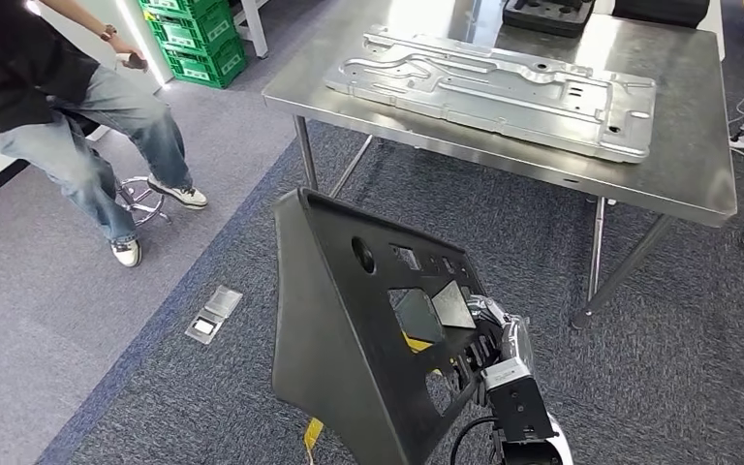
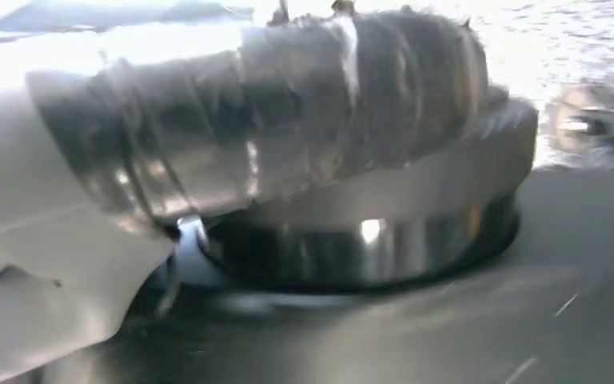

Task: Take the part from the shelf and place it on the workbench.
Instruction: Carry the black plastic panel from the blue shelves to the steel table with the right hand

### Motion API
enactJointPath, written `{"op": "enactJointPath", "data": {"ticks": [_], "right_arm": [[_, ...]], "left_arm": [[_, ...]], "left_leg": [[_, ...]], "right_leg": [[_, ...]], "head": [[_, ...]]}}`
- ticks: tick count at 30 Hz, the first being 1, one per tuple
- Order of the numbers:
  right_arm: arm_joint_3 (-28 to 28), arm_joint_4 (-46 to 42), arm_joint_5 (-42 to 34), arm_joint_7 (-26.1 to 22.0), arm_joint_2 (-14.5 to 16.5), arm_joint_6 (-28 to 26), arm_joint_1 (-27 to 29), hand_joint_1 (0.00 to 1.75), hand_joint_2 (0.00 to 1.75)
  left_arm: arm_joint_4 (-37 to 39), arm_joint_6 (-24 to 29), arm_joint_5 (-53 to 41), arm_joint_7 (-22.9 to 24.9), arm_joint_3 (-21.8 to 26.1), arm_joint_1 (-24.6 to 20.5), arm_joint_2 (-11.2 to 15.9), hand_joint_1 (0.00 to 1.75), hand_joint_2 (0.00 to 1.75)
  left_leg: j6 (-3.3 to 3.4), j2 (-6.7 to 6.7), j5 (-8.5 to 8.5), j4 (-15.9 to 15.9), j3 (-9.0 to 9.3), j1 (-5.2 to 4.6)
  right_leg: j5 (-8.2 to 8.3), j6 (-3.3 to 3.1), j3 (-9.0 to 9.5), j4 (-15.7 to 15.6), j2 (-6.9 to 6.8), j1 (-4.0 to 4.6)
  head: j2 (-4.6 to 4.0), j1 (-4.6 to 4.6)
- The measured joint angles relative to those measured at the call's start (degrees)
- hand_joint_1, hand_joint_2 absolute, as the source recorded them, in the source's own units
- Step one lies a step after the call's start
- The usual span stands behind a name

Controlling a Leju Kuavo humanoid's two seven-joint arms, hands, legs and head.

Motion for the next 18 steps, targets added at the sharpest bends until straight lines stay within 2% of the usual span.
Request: {"op": "enactJointPath", "data": {"ticks": [1, 2, 4, 5, 6, 8, 9, 10, 11, 12, 14, 15, 16, 18], "right_arm": [[-0.1, 0.0, 0.0, 0.0, 0.1, 0.0, -0.1, 1.75, 1.75], [-0.2, 0.0, 0.0, 0.0, 0.1, 0.0, -0.1, 1.75, 1.75], [-0.3, 0.0, 0.0, 0.0, 0.1, 0.0, -0.1, 1.75, 1.75], [-0.3, 0.0, 0.0, 0.0, 0.2, 0.0, -0.1, 1.75, 1.75], [-0.4, 0.0, 0.0, 0.0, 0.2, 0.0, -0.2, 1.75, 1.75], [-0.5, 0.1, -0.2, -0.2, 0.2, -0.1, -0.1, 1.75, 1.75], [-0.5, 0.2, -0.5, -0.3, 0.2, -0.2, 0.0, 1.75, 1.75], [-0.6, 0.3, -1.1, -0.4, 0.2, -0.3, 0.2, 1.75, 1.75], [-0.6, 0.4, -1.7, -0.6, 0.2, -0.4, 0.3, 1.75, 1.75], [-0.7, 0.5, -2.3, -0.7, 0.2, -0.6, 0.5, 1.75, 1.75], [-0.7, 0.6, -2.9, -0.7, 0.2, -0.9, 0.5, 1.75, 1.75], [-0.7, 0.6, -2.9, -0.6, 0.2, -1.1, 0.4, 1.75, 1.75], [-0.7, 0.6, -3.0, -0.5, 0.2, -1.2, 0.4, 1.75, 1.75], [-0.7, 0.6, -3.0, -0.2, 0.2, -1.5, 0.3, 1.75, 1.75]], "left_arm": [[0.0, 0.0, 0.0, -0.1, 0.1, 0.2, -0.1, 0.0, 0.0], [-0.1, -0.1, 0.1, -0.2, 0.2, 0.3, -0.3, 0.0, 0.0], [-0.1, -0.2, 0.2, 0.0, 0.5, 0.4, -0.4, 0.0, 0.0], [-0.1, -0.3, 0.3, 0.1, 0.7, 0.4, -0.4, 0.0, 0.0], [-0.1, -0.4, 0.4, 0.3, 0.9, 0.4, -0.5, 0.0, 0.0], [-0.2, -0.7, 0.6, 0.6, 1.0, 0.4, -0.8, 0.0, 0.0], [-0.3, -0.8, 0.8, 0.7, 1.1, 0.4, -0.9, 0.0, 0.0], [-0.3, -1.0, 0.9, 0.9, 1.1, 0.4, -1.1, 0.0, 0.0], [-0.3, -1.2, 1.0, 1.1, 1.2, 0.4, -1.2, 0.0, 0.0], [-0.3, -1.4, 1.2, 1.3, 1.2, 0.4, -1.3, 0.0, 0.0], [-0.3, -1.5, 1.4, 1.8, 1.3, 0.5, -1.4, 0.0, 0.0], [-0.3, -1.6, 1.6, 2.0, 1.4, 0.6, -1.6, 0.0, 0.0], [-0.3, -1.7, 1.7, 2.2, 1.5, 0.6, -1.7, 0.0, 0.0], [-0.3, -2.0, 1.8, 2.5, 1.7, 0.7, -1.8, 0.0, 0.0]], "left_leg": [[0.52, 0.81, 0.54, -2.3, 0.97, -0.01], [1.15, 0.98, 0.56, -3.2, 1.24, -0.06], [2.41, -0.55, 0.68, -3.4, 1.05, 0.1], [2.72, -1.22, 0.75, -3.4, 1.02, 0.27], [3.1, -1.82, 0.85, -3.4, 1.01, 0.47], [3.68, -2.79, 1.0, -3.4, 0.94, 0.67], [3.86, -3.26, 1.05, -3.4, 0.9, 0.66], [3.92, -3.8, 1.08, -3.4, 0.88, 0.63], [3.94, -4.28, 1.1, -3.4, 0.9, 0.58], [3.95, -4.7, 1.1, -3.4, 0.96, 0.51], [3.94, -5.19, 1.11, -3.4, 1.16, 0.45], [3.86, -5.31, 1.1, -3.4, 1.17, 0.38], [3.73, -5.37, 1.11, -3.4, 1.09, 0.38], [3.27, -5.42, 1.16, -3.4, 0.88, 0.4]], "right_leg": [[-0.17, 0.21, -0.04, 0.1, -0.51, 0.27], [-0.31, 0.4, -0.09, 0.3, -1.02, 0.53], [-0.78, 0.77, -0.18, 0.6, -2.0, 0.72], [-1.44, 1.11, -0.38, 1.4, -1.18, 0.66], [-2.58, 1.47, -1.0, 3.0, 0.37, 0.58], [-5.92, 1.99, -3.92, 9.4, 4.32, 0.43], [-7.48, 2.03, -5.98, 13.5, 5.28, 0.41], [-8.31, 1.96, -7.72, 16.6, 5.66, 0.45], [-8.01, 1.78, -8.61, 17.7, 5.8, 0.5], [-6.64, 1.46, -8.51, 16.8, 5.87, 0.59], [-2.02, 0.51, -5.3, 8.8, 5.99, 0.9], [-0.27, 0.08, -3.55, 4.8, 6.05, 1.11], [0.74, -0.22, -2.39, 2.0, 6.06, 1.34], [1.1, -0.5, -1.85, 0.3, 6.05, 1.61]], "head": [[0.0, 0.04], [0.0, 0.14], [0.0, 0.47], [0.0, 0.57], [0.0, 0.66], [0.0, 0.92], [0.0, 1.02], [0.0, 1.08], [0.0, 1.12], [0.0, 1.14], [0.0, 1.17], [0.0, 1.14], [0.0, 1.15], [0.0, 1.14]]}}
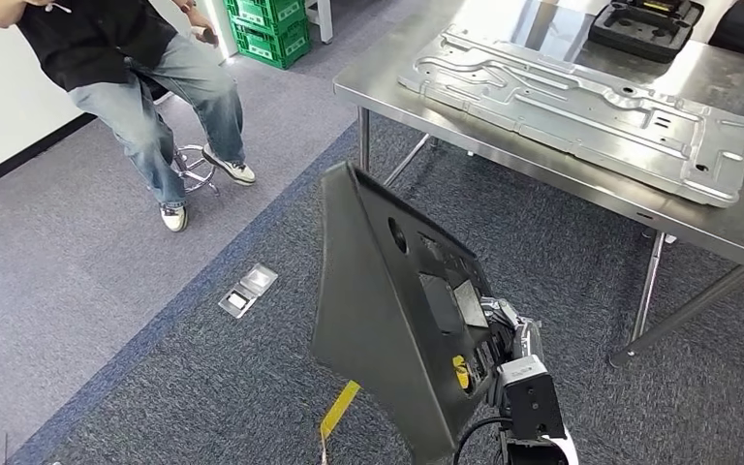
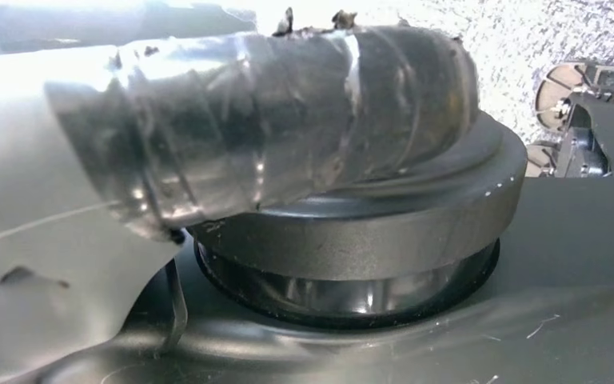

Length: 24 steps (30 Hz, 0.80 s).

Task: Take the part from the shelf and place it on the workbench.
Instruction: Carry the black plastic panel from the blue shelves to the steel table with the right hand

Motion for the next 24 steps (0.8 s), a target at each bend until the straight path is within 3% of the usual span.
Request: {"op": "enactJointPath", "data": {"ticks": [3, 4, 6, 7, 8, 9, 10, 12, 13, 15, 18, 19, 22, 23, 24], "right_arm": [[0.0, 0.1, 0.0, 0.2, 0.1, -0.4, 0.0, 1.75, 1.75], [0.1, 0.1, -0.2, 0.3, 0.2, -0.5, 0.0, 1.75, 1.75], [0.1, 0.3, -1.4, 0.5, 0.2, -0.4, 0.2, 1.75, 1.75], [0.1, 0.4, -2.2, 0.5, 0.2, -0.2, 0.3, 1.75, 1.75], [0.1, 0.6, -3.0, 0.6, 0.2, 0.0, 0.5, 1.75, 1.75], [0.1, 0.8, -3.6, 0.5, 0.1, 0.1, 0.6, 1.75, 1.75], [0.1, 1.0, -3.9, 0.5, 0.1, 0.2, 0.6, 1.75, 1.75], [0.1, 1.1, -4.2, 0.4, 0.1, 0.4, 0.5, 1.75, 1.75], [0.1, 1.1, -4.2, 0.3, 0.1, 0.4, 0.5, 1.75, 1.75], [0.1, 1.2, -4.2, 0.4, 0.1, 0.3, 0.5, 1.75, 1.75], [0.1, 1.2, -4.2, 0.8, -0.1, -0.4, 0.9, 1.75, 1.75], [0.1, 1.2, -4.2, 1.1, -0.3, -0.8, 1.0, 1.75, 1.75], [0.2, 1.3, -4.1, 1.5, -0.5, -1.5, 1.1, 1.75, 1.75], [0.2, 1.4, -3.9, 1.5, -0.6, -1.6, 1.1, 1.75, 1.75], [0.2, 1.5, -3.7, 1.6, -0.6, -1.7, 1.1, 1.75, 1.75]], "left_arm": [[0.0, -0.2, 0.0, 0.1, 0.4, 0.1, 0.0, 0.0, 0.0], [0.0, -0.2, 0.0, 0.1, 0.4, 0.1, 0.0, 0.0, 0.0], [-0.2, -0.3, 0.0, 0.2, 0.5, 0.0, -0.2, 0.0, 0.0], [-0.3, -0.4, 0.0, 0.2, 0.5, -0.1, -0.3, 0.0, 0.0], [-0.3, -0.5, 0.0, 0.2, 0.5, -0.1, -0.4, 0.0, 0.0], [-0.4, -0.5, 0.0, 0.1, 0.6, -0.1, -0.5, 0.0, 0.0], [-0.4, -0.6, 0.0, 0.1, 0.6, 0.1, -0.6, 0.0, 0.0], [-0.5, -0.6, 0.0, 0.0, 0.6, 0.5, -0.8, 0.0, 0.0], [-0.5, -0.7, 0.0, 0.0, 0.7, 0.7, -0.9, 0.0, 0.0], [-0.5, -0.9, 0.0, -0.1, 0.7, 0.7, -1.1, 0.0, 0.0], [-0.6, -1.3, -0.1, -0.2, 0.7, 0.8, -1.4, 0.0, 0.0], [-0.6, -1.4, -0.1, -0.3, 0.7, 0.8, -1.6, 0.0, 0.0], [-0.6, -1.6, -0.1, -0.5, 0.7, 0.9, -1.8, 0.0, 0.0], [-0.6, -1.7, -0.1, -0.5, 0.7, 1.0, -1.8, 0.0, 0.0], [-0.6, -1.7, -0.1, -0.5, 0.7, 1.0, -1.8, 0.0, 0.0]], "left_leg": [[-1.01, 0.87, -1.29, 1.4, -0.57, -0.11], [-1.49, 1.43, -2.87, 3.8, -1.64, -0.06], [-2.47, 2.25, -6.92, 11.7, -5.22, 0.34], [-2.86, 2.4, -8.25, 15.2, -6.76, 0.56], [-3.2, 2.48, -8.53, 17.0, -7.42, 0.79], [-3.49, 2.51, -7.63, 16.3, -6.86, 1.05], [-3.77, 2.46, -5.93, 13.5, -5.29, 1.35], [-4.13, 1.37, -2.52, 5.3, -1.02, 2.06], [-3.86, 0.75, -1.71, 2.6, 0.34, 2.28], [-2.82, 0.24, -1.66, 0.7, 1.09, 2.32], [-1.36, 1.41, -1.36, 0.5, 1.02, 2.51], [-1.0, 1.79, -1.26, 0.4, 1.02, 2.64], [-0.54, 2.5, -1.24, 0.4, 0.76, 2.56], [-0.53, 2.63, -1.25, 0.4, 0.71, 2.51], [-0.52, 2.72, -1.25, 0.4, 0.71, 2.46]], "right_leg": [[0.75, -0.5, 0.61, -1.2, -0.29, -0.55], [0.98, -0.64, 0.86, -1.6, -0.47, -0.75], [1.12, -0.78, 0.94, -1.8, -0.7, -0.79], [1.11, -0.75, 0.93, -1.8, -0.75, -0.8], [1.1, -0.69, 0.92, -1.8, -0.68, -0.83], [1.08, -0.58, 0.92, -1.7, -0.48, -0.9], [1.03, -0.42, 0.91, -1.5, -0.16, -0.99], [0.81, 0.11, 0.7, -1.0, 0.74, -1.07], [0.71, 0.45, 0.44, -0.6, 1.17, -1.03], [0.69, 1.15, -0.15, -0.2, 1.9, -0.98], [-0.19, 2.12, -0.96, 1.2, 2.17, -1.02], [-1.58, 2.45, -1.98, 3.4, 1.86, -1.02], [-7.01, 3.06, -7.33, 14.8, 0.93, -1.12], [-7.48, 3.06, -8.34, 17.0, 0.86, -1.12], [-6.84, 2.93, -8.26, 16.9, 0.83, -1.1]], "head": [[0.0, -0.15], [0.0, -0.31], [0.0, -0.63], [0.0, -0.66], [0.0, -0.67], [0.0, -0.67], [0.0, -0.68], [0.0, -0.72], [0.0, -0.72], [0.0, -0.68], [0.0, -0.44], [0.0, -0.27], [0.0, 0.07], [0.0, 0.07], [0.0, 0.08]]}}
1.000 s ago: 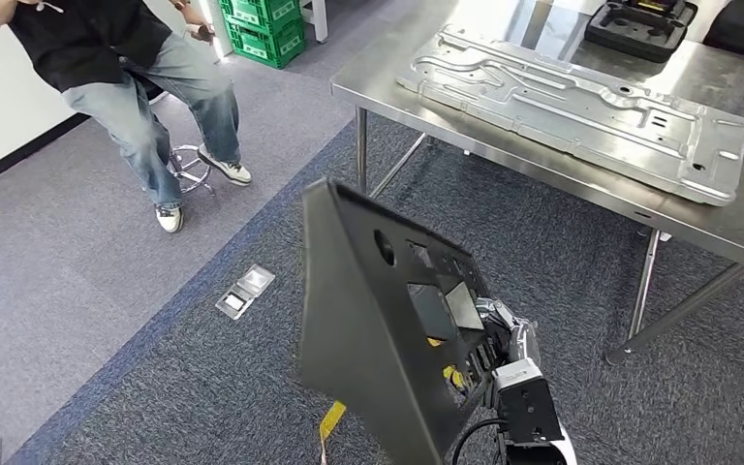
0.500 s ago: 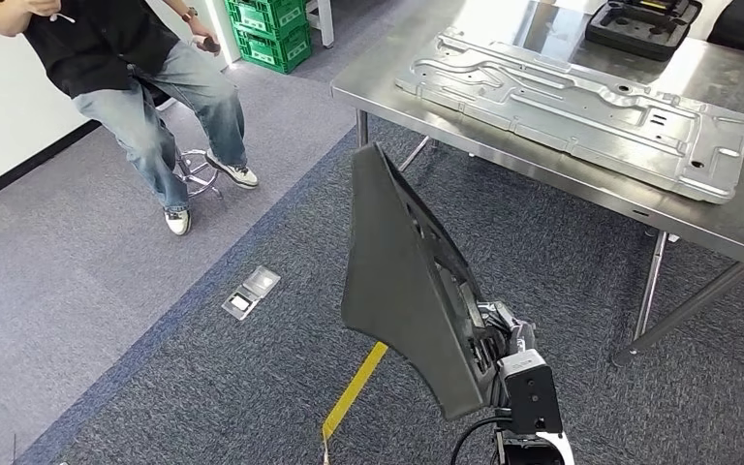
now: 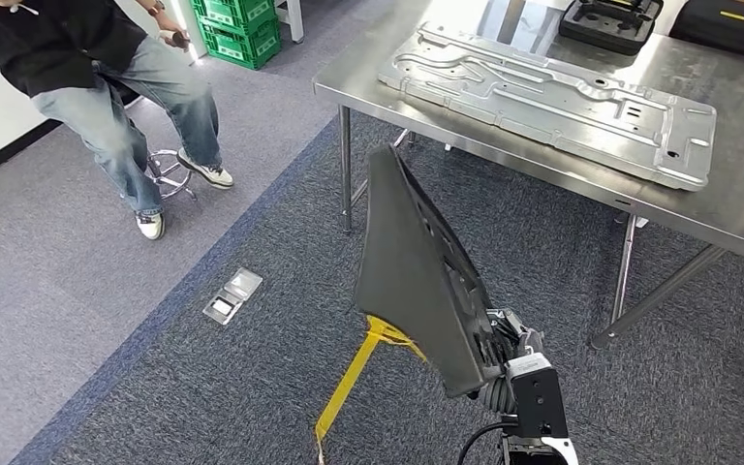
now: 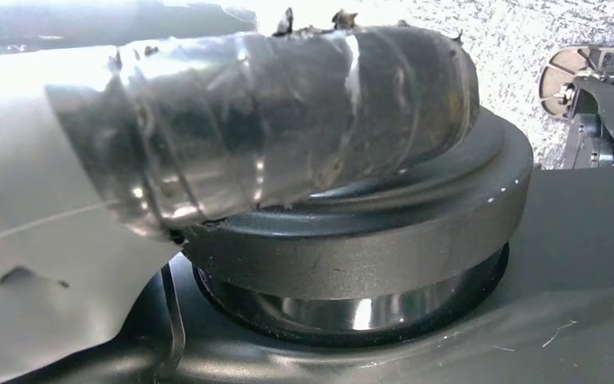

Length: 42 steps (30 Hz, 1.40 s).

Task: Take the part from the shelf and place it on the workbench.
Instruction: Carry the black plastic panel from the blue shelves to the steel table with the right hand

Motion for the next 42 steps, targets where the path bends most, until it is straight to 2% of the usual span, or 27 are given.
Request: {"op": "enactJointPath", "data": {"ticks": [1, 3, 4, 5, 8, 9, 11, 13, 14, 15, 16, 18, 19, 21, 24, 26, 28, 29, 30, 31, 33, 34, 35, 36, 39, 41, 42], "right_arm": [[0.0, 0.1, 0.2, 0.1, 0.0, 0.0, -0.1, 1.75, 1.75], [0.0, 0.1, 0.7, 0.1, 0.0, 0.0, -0.4, 1.75, 1.75], [0.0, 0.1, 0.9, 0.2, 0.0, 0.0, -0.6, 1.75, 1.75], [0.0, 0.1, 1.1, 0.2, 0.0, -0.1, -0.8, 1.75, 1.75], [0.0, 0.2, 1.3, 0.2, 0.0, -0.2, -1.0, 1.75, 1.75], [0.0, 0.2, 1.3, 0.3, 0.0, -0.2, -1.0, 1.75, 1.75], [0.0, 0.2, 1.3, 0.3, 0.1, -0.2, -1.1, 1.75, 1.75], [0.0, 0.3, 0.8, 0.4, 0.2, 0.0, -1.2, 1.75, 1.75], [0.0, 0.4, 0.4, 0.5, 0.2, 0.1, -1.2, 1.75, 1.75], [0.0, 0.5, -0.2, 0.5, 0.2, 0.3, -1.1, 1.75, 1.75], [0.0, 0.6, -0.8, 0.4, 0.2, 0.5, -1.1, 1.75, 1.75], [0.0, 0.6, -0.9, 0.2, 0.2, 0.6, -1.2, 1.75, 1.75], [0.0, 0.7, -0.4, 0.2, 0.2, 0.4, -1.3, 1.75, 1.75], [0.0, 0.7, 1.1, 0.3, 0.2, -0.1, -1.4, 1.75, 1.75], [0.1, 0.7, 3.7, 1.0, 0.2, -0.7, -1.6, 1.75, 1.75], [0.1, 0.7, 5.5, 1.6, 0.3, -0.9, -2.3, 1.75, 1.75], [0.1, 0.8, 7.1, 2.0, 0.5, -0.9, -3.0, 1.75, 1.75], [0.1, 0.8, 7.9, 2.2, 0.7, -0.9, -3.2, 1.75, 1.75], [0.1, 0.9, 8.6, 2.3, 0.9, -0.9, -3.4, 1.75, 1.75], [0.2, 1.0, 9.2, 2.4, 1.1, -0.9, -3.7, 1.75, 1.75], [0.2, 1.2, 10.1, 2.5, 1.5, -0.9, -4.5, 1.75, 1.75], [0.3, 1.2, 10.7, 2.5, 1.8, -0.9, -4.9, 1.75, 1.75], [0.3, 1.2, 11.3, 2.5, 2.1, -0.9, -5.4, 1.75, 1.75], [0.3, 1.3, 12.1, 2.5, 2.4, -0.8, -5.9, 1.75, 1.75], [0.6, 1.8, 14.3, 2.8, 3.7, -0.6, -7.2, 1.75, 1.75], [0.9, 2.3, 15.4, 3.0, 4.7, -0.7, -8.1, 1.75, 1.75], [1.2, 2.7, 15.7, 3.1, 5.2, -0.7, -8.6, 1.75, 1.75]], "left_arm": [[0.0, 0.0, 0.0, 0.0, 0.0, 0.0, 0.0, 0.0, 0.0], [-0.1, -0.2, 0.0, -0.1, 0.0, 0.0, -0.1, 0.0, 0.0], [-0.1, -0.3, 0.0, -0.2, 0.0, 0.0, -0.2, 0.0, 0.0], [-0.1, -0.4, 0.0, -0.2, 0.0, 0.0, -0.2, 0.0, 0.0], [-0.1, -0.5, 0.0, -0.2, 0.0, 0.0, -0.2, 0.0, 0.0], [-0.2, -0.5, 0.0, -0.2, 0.0, 0.0, -0.2, 0.0, 0.0], [-0.2, -0.5, 0.0, -0.1, 0.0, -0.1, -0.1, 0.0, 0.0], [-0.2, -0.5, 0.0, 0.0, 0.0, -0.3, -0.1, 0.0, 0.0], [-0.2, -0.6, 0.0, 0.1, 0.0, -0.4, -0.1, 0.0, 0.0], [-0.3, -0.6, 0.0, 0.1, 0.0, -0.5, -0.1, 0.0, 0.0], [-0.3, -0.6, 0.0, 0.1, 0.0, -0.5, -0.1, 0.0, 0.0], [-0.3, -0.6, 0.0, 0.1, 0.0, -0.2, -0.2, 0.0, 0.0], [-0.3, -0.5, 0.0, 0.0, 0.0, 0.0, -0.2, 0.0, 0.0], [-0.3, -0.6, 0.0, 0.0, 0.0, 0.1, -0.3, 0.0, 0.0], [-0.3, -1.0, -0.1, -0.1, 0.0, 0.1, -0.6, 0.0, 0.0], [-0.3, -1.5, -0.2, -0.2, 0.0, 0.1, -0.8, 0.0, 0.0], [-0.3, -1.7, -0.4, -0.2, 0.0, 0.1, -0.9, 0.0, 0.0], [-0.3, -1.8, -0.5, -0.3, 0.0, 0.1, -0.9, 0.0, 0.0], [-0.3, -1.9, -0.6, -0.3, 0.0, 0.1, -1.0, 0.0, 0.0], [-0.3, -1.9, -0.7, -0.4, 0.0, 0.1, -1.0, 0.0, 0.0], [-0.3, -2.0, -0.7, -0.4, 0.0, 0.1, -1.1, 0.0, 0.0], [-0.4, -2.1, -0.8, -0.4, 0.0, 0.1, -1.1, 0.0, 0.0], [-0.4, -2.3, -0.8, -0.3, -0.1, 0.1, -1.2, 0.0, 0.0], [-0.5, -2.4, -1.0, -0.2, -0.1, 0.1, -1.3, 0.0, 0.0], [-0.6, -2.5, -1.5, 0.0, -0.1, 0.0, -1.3, 0.0, 0.0], [-0.6, -2.5, -1.8, 0.2, -0.1, -0.1, -1.3, 0.0, 0.0], [-0.7, -2.4, -1.9, 0.3, -0.1, -0.2, -1.3, 0.0, 0.0]], "left_leg": [[0.0, 0.03, 0.0, 0.0, 0.07, -0.07], [-0.03, 0.03, -0.01, 0.0, 0.24, -0.22], [-0.16, 0.01, -0.03, 0.1, 0.23, -0.34], [-0.35, 0.01, -0.03, 0.1, 0.17, -0.42], [-1.29, 0.04, -0.09, 0.1, 0.12, -0.49], [-1.63, 0.05, -0.64, 0.7, -0.11, -0.5], [-2.26, 0.07, -3.6, 5.5, -2.3, -0.47], [-2.73, 0.07, -7.29, 13.6, -6.1, -0.38], [-2.89, 0.07, -8.08, 16.4, -7.4, -0.34], [-3.0, 0.06, -7.7, 17.1, -7.67, -0.29], [-3.09, 0.0, -6.32, 15.6, -6.9, -0.19], [-3.15, -0.13, -2.21, 7.7, -3.16, 0.07], [-2.94, -0.23, -0.91, 4.1, -1.52, 0.16], [-2.17, -0.34, -0.21, 0.7, -0.28, 0.13], [-0.89, -0.32, -0.08, 0.6, -0.46, 0.2], [-0.29, -0.2, 0.13, 0.4, -0.47, 0.39], [-0.05, -0.09, 0.13, 0.4, -0.59, 0.34], [-0.03, -0.06, 0.12, 0.4, -0.62, 0.31], [-0.02, -0.05, 0.12, 0.4, -0.62, 0.27], [-0.02, -0.06, 0.11, 0.4, -0.57, 0.22], [-0.05, -0.09, 0.02, 0.4, -0.38, 0.11], [-0.2, -0.11, -0.13, 0.4, -0.32, -0.03], [-0.42, -0.11, -0.28, 0.4, -0.32, -0.09], [-0.71, -0.1, -0.44, 0.4, -0.33, -0.12], [-1.8, 0.06, -0.93, 0.3, 0.05, -0.14], [-2.46, 0.19, -2.51, 3.5, -1.26, -0.18], [-2.7, 0.21, -3.9, 7.1, -3.2, -0.12]], "right_leg": [[1.65, -0.28, 1.31, -2.5, -0.02, 0.05], [5.41, -1.19, 5.68, -11.0, -0.15, 0.33], [6.54, -1.53, 7.4, -14.4, -0.28, 0.48], [6.98, -1.76, 8.3, -16.4, -0.39, 0.63], [7.3, -2.27, 8.66, -17.6, -0.46, 0.57], [7.5, -2.52, 8.83, -17.9, -0.48, 0.41], [7.83, -2.86, 9.11, -18.4, -0.58, 0.14], [7.86, -2.96, 9.11, -18.5, -0.55, 0.15], [7.85, -2.96, 9.12, -18.4, -0.41, 0.16], [7.84, -2.95, 9.14, -18.4, -0.11, 0.14], [7.83, -2.92, 9.16, -18.4, 0.3, 0.11], [7.69, -2.67, 9.12, -18.0, 1.07, 0.11], [7.54, -2.42, 8.93, -17.7, 1.43, 0.18], [7.35, -1.8, 8.43, -17.2, 1.9, 0.31], [6.74, -0.86, 7.88, -16.4, 1.56, 0.23], [3.99, -0.29, 5.8, -11.8, 0.69, 0.23], [0.16, 0.0, 1.86, -3.5, 0.11, 0.21], [-0.86, 0.0, 0.29, -0.3, 0.03, 0.22], [-0.93, -0.08, -0.45, 1.2, 0.01, 0.23], [0.27, -0.3, 0.1, 0.0, 0.0, 0.25], [4.3, -1.11, 3.97, -8.0, -0.11, 0.45], [5.85, -1.54, 6.1, -12.4, -0.25, 0.61], [6.62, -1.87, 7.51, -15.4, -0.37, 0.79], [6.71, -2.13, 8.18, -16.9, -0.45, 0.95], [6.57, -2.72, 8.76, -17.8, -0.21, 0.84], [6.73, -3.18, 9.87, -18.6, -0.18, 0.47], [6.6, -3.31, 10.4, -18.7, -0.24, 0.38]], "head": [[0.0, 0.01], [0.0, 0.02], [0.0, 0.01], [0.0, -0.01], [0.0, -0.02], [0.0, -0.09], [0.0, -0.27], [0.0, -0.37], [0.0, -0.37], [0.0, -0.37], [0.0, -0.38], [0.0, -0.44], [0.0, -0.51], [0.0, -0.53], [0.0, -0.38], [0.0, -0.14], [0.0, 0.03], [0.0, 0.04], [0.0, 0.04], [0.0, 0.04], [0.0, 0.05], [0.0, 0.03], [0.0, 0.05], [0.0, 0.07], [0.0, 0.09], [0.0, -0.08], [0.0, -0.18]]}}
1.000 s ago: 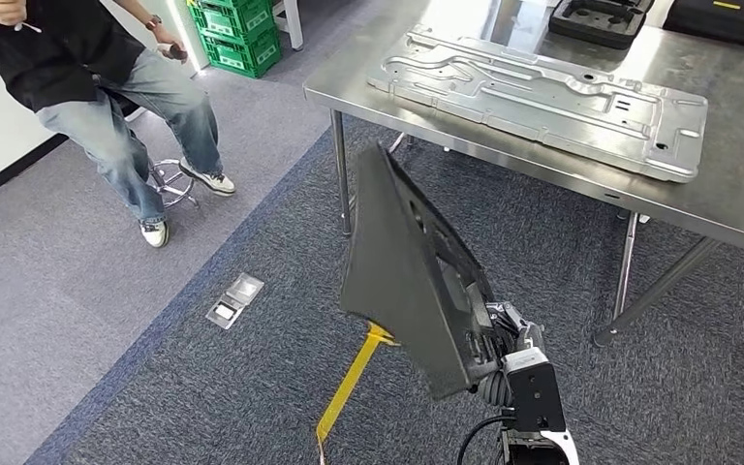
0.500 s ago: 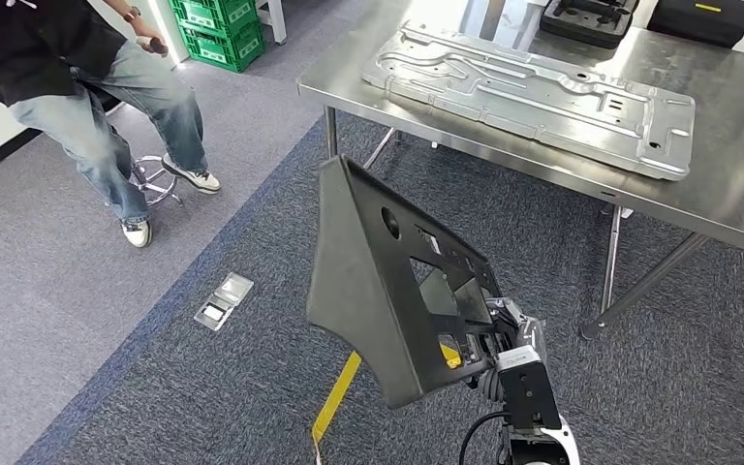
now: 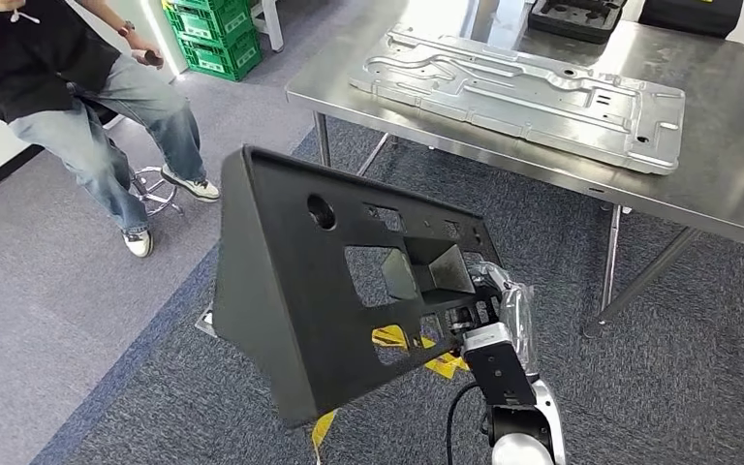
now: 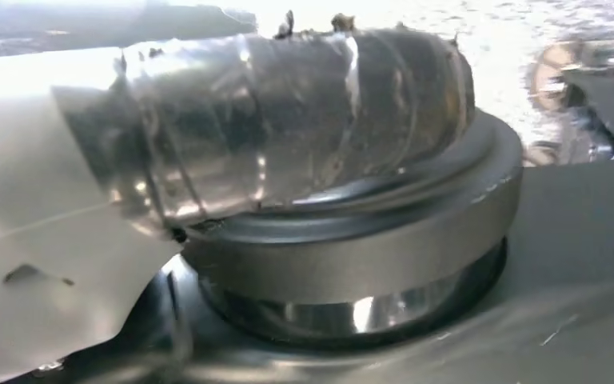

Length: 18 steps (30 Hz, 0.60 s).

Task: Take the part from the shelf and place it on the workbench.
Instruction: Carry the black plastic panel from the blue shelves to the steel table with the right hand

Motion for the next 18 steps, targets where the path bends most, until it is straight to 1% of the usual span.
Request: {"op": "enactJointPath", "data": {"ticks": [1, 2, 3, 4, 5, 6, 7, 8, 9, 11, 12, 13, 14, 15, 16, 17, 18], "right_arm": [[0.2, 0.4, 0.2, 0.1, 0.4, -0.1, -0.3, 1.75, 1.75], [0.3, 0.8, 0.2, 0.2, 0.7, -0.1, -0.5, 1.75, 1.75], [0.4, 1.2, 0.2, 0.2, 0.9, -0.1, -0.5, 1.75, 1.75], [0.4, 1.6, 0.1, 0.3, 1.1, -0.2, -0.6, 1.75, 1.75], [0.5, 1.9, 0.1, 0.3, 1.2, -0.2, -0.6, 1.75, 1.75], [0.5, 2.1, 0.0, 0.3, 1.4, -0.2, -0.7, 1.75, 1.75], [0.5, 2.4, 0.0, 0.2, 1.5, -0.2, -0.8, 1.75, 1.75], [0.5, 2.6, -0.1, 0.2, 1.7, -0.3, -0.9, 1.75, 1.75], [0.5, 2.8, -0.1, 0.3, 1.7, -0.3, -1.0, 1.75, 1.75], [0.5, 3.1, -0.2, 0.3, 1.9, -0.4, -1.2, 1.75, 1.75], [0.5, 3.2, -0.2, 0.4, 1.9, -0.4, -1.3, 1.75, 1.75], [0.6, 3.3, -0.2, 0.4, 2.0, -0.4, -1.4, 1.75, 1.75], [0.6, 3.4, -0.2, 0.5, 2.0, -0.5, -1.4, 1.75, 1.75], [0.6, 3.5, -0.2, 0.5, 2.0, -0.5, -1.5, 1.75, 1.75], [0.6, 3.6, -0.2, 0.5, 2.0, -0.6, -1.5, 1.75, 1.75], [0.6, 3.8, -0.2, 0.6, 1.9, -0.6, -1.4, 1.75, 1.75], [0.6, 3.9, -0.2, 0.7, 1.9, -0.6, -1.3, 1.75, 1.75]], "left_arm": [[0.0, 0.0, 0.0, 0.2, 0.0, -0.2, 0.0, 0.0, 0.0], [-0.1, 0.0, 0.0, 0.3, 0.0, -0.3, 0.0, 0.0, 0.0], [-0.1, -0.1, 0.0, 0.4, 0.0, -0.5, 0.0, 0.0, 0.0], [-0.1, -0.1, 0.0, 0.4, 0.0, -0.6, 0.0, 0.0, 0.0], [-0.1, -0.1, 0.0, 0.4, 0.0, -0.6, 0.1, 0.0, 0.0], [-0.2, 0.0, 0.0, 0.3, -0.1, -0.5, 0.1, 0.0, 0.0], [-0.1, 0.0, 0.0, 0.3, -0.1, -0.4, 0.1, 0.0, 0.0], [-0.1, 0.1, -0.1, 0.3, -0.1, -0.3, 0.1, 0.0, 0.0], [-0.1, 0.1, -0.1, 0.3, -0.1, -0.2, 0.1, 0.0, 0.0], [-0.1, 0.1, -0.1, 0.3, -0.1, -0.2, 0.0, 0.0, 0.0], [-0.1, 0.0, -0.1, 0.3, -0.1, -0.2, 0.0, 0.0, 0.0], [-0.1, 0.0, -0.1, 0.3, -0.1, -0.1, 0.0, 0.0, 0.0], [-0.1, 0.0, -0.1, 0.2, -0.1, -0.1, 0.0, 0.0, 0.0], [-0.1, 0.0, -0.1, 0.2, -0.1, -0.1, -0.1, 0.0, 0.0], [-0.1, 0.0, -0.1, 0.2, -0.1, 0.0, -0.1, 0.0, 0.0], [-0.1, 0.0, -0.1, 0.2, -0.1, 0.0, -0.1, 0.0, 0.0], [-0.1, 0.0, -0.1, 0.2, -0.1, 0.1, -0.1, 0.0, 0.0]], "left_leg": [[-0.2, -0.01, -1.49, 4.4, -2.55, 0.05], [-0.36, 0.0, -2.4, 8.2, -5.0, 0.09], [-0.47, 0.0, -2.26, 10.4, -6.71, 0.12], [-0.52, 0.0, -0.87, 10.2, -7.26, 0.16], [-0.5, 0.0, 1.64, 7.6, -6.6, 0.23], [-0.42, 0.0, 4.66, 3.5, -5.19, 0.29], [-0.26, -0.01, 6.81, -0.4, -3.62, 0.29], [0.05, -0.04, 7.84, -3.7, -2.19, 0.24], [0.42, -0.08, 7.89, -5.5, -1.32, 0.17], [1.36, -0.17, 6.54, -6.5, -0.55, 0.15], [1.74, -0.23, 6.23, -6.6, -0.26, 0.23], [2.09, -0.27, 5.88, -6.8, 0.18, 0.33], [2.33, -0.31, 5.56, -7.0, 0.71, 0.44], [2.51, -0.32, 5.21, -7.1, 1.18, 0.45], [2.63, -0.32, 4.82, -7.2, 1.59, 0.46], [2.71, -0.34, 4.38, -7.2, 2.02, 0.45], [2.75, -0.39, 3.9, -7.2, 2.55, 0.44]], "right_leg": [[-0.33, -0.1, 0.43, 0.0, -0.07, -0.01], [-0.73, -0.13, 0.91, 0.0, -0.12, 0.0], [-1.21, -0.11, 1.49, 0.0, -0.14, 0.0], [-1.74, -0.07, 2.17, 0.0, -0.11, 0.0], [-2.33, 0.01, 2.99, 0.0, -0.04, -0.01], [-3.0, 0.13, 3.83, 0.0, 0.05, -0.03], [-3.68, 0.34, 4.43, -0.1, 0.14, 0.01], [-4.34, 0.66, 4.85, -0.1, 0.24, 0.08], [-4.83, 0.99, 5.11, -0.3, 0.28, 0.14], [-5.03, 1.64, 5.57, -0.2, 0.34, 0.26], [-4.82, 1.9, 5.36, 0.7, 0.31, 0.28], [-4.57, 2.17, 4.54, 2.5, 0.27, 0.28], [-4.61, 2.41, 2.73, 5.4, 0.21, 0.27], [-5.08, 2.66, 0.13, 9.2, 0.14, 0.23], [-6.17, 2.83, -2.69, 13.0, 0.09, 0.21], [-7.8, 2.92, -5.59, 16.4, 0.08, 0.21], [-9.29, 2.95, -7.89, 18.4, 0.08, 0.21]], "head": [[0.0, -0.08], [0.0, -0.11], [0.0, -0.12], [0.0, -0.14], [0.0, -0.16], [0.0, -0.18], [0.0, -0.17], [0.0, -0.2], [0.0, -0.17], [0.0, -0.2], [0.0, -0.16], [0.0, -0.12], [0.0, -0.05], [0.0, 0.02], [0.0, 0.07], [0.0, 0.08], [0.0, 0.08]]}}
